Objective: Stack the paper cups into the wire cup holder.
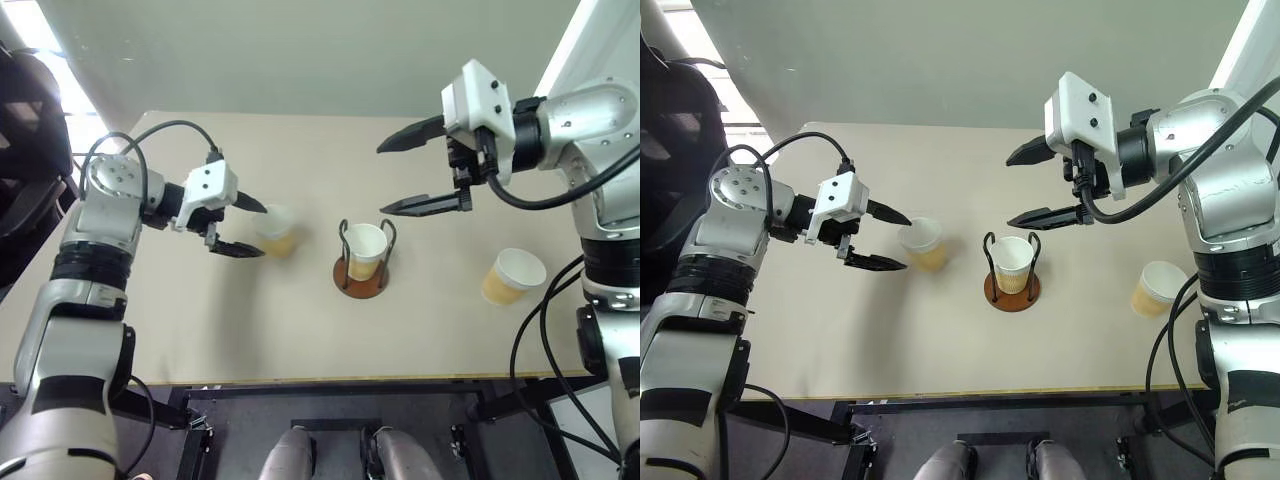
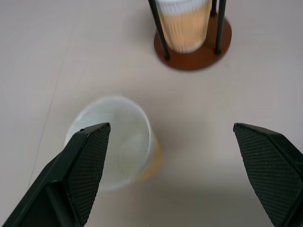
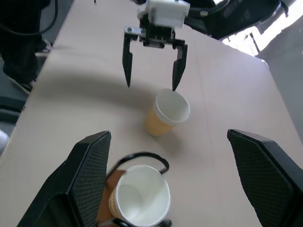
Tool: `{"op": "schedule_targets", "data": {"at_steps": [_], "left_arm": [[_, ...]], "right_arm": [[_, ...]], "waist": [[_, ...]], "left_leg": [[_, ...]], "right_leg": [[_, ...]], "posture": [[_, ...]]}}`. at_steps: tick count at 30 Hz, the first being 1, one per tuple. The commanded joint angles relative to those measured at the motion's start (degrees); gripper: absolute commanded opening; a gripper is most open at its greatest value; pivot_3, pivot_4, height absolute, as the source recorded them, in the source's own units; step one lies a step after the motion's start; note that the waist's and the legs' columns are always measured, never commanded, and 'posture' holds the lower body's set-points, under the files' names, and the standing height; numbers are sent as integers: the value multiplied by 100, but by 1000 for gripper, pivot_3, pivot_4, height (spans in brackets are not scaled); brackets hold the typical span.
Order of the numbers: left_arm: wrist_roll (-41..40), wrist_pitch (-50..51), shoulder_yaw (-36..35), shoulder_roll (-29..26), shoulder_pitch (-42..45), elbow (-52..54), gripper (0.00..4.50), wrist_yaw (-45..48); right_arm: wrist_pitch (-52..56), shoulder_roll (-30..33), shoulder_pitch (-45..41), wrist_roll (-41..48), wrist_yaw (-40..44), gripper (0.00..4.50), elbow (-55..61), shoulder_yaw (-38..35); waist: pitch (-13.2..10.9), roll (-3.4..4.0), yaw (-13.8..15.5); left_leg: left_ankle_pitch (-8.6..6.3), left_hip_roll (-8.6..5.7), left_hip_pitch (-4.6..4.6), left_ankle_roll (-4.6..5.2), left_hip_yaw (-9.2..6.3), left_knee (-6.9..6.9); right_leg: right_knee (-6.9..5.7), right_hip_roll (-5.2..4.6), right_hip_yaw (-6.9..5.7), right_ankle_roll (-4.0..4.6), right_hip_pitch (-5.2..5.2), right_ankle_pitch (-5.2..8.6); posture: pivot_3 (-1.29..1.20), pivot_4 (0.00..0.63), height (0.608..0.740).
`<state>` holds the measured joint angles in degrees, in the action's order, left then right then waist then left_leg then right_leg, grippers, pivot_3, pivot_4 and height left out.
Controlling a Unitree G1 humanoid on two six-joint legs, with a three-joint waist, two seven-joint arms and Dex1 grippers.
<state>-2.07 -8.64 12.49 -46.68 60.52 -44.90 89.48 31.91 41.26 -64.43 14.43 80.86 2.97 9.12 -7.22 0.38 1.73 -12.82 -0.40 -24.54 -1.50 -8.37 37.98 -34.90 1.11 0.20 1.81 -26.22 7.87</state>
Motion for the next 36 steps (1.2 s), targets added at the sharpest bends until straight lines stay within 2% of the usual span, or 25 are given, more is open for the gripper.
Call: {"op": "schedule_targets", "data": {"at_steps": [1, 13, 22, 30, 36], "left_arm": [[359, -386, 65, -131, 269, -92, 4500, -70], [858, -956, 230, -15, 930, -424, 4500, 3], [1630, -1787, 685, 28, 1459, -1211, 4500, -159], [2059, -2220, 900, 177, 1457, -1624, 4500, -563], [2020, -2428, 874, 355, 1416, -1687, 4500, -597]], "right_arm": [[-87, 129, 10, 194, 5, 4025, 155, -175], [48, 462, -51, 244, 392, 4025, 48, 134], [221, 677, -84, 312, 731, 4025, 59, 265], [258, 655, -118, 301, 774, 4025, 35, 305], [219, 689, -106, 274, 818, 4025, 51, 327]], "waist": [[0, 0, 10], [0, -1, 9], [0, -1, 1], [0, -1, 4], [0, -1, 9]], "left_leg": [[0, 0, -2, 0, 0, 0], [-3, -1, -13, 4, 0, 0], [-5, -1, -19, 8, 0, 0], [-6, -2, -38, 9, -1, 5], [-7, -3, -41, 11, -1, 5]], "right_leg": [[2, 0, 0, -1, -1, -1], [6, -1, 0, -9, -8, -5], [9, -1, 0, -13, -13, -5], [10, -1, 0, -52, -29, -29], [11, -2, 1, -57, -31, -32]], "posture": [[0, 150, 740], [0, 150, 740], [0, 150, 740], [0, 150, 740], [0, 150, 740]]}}
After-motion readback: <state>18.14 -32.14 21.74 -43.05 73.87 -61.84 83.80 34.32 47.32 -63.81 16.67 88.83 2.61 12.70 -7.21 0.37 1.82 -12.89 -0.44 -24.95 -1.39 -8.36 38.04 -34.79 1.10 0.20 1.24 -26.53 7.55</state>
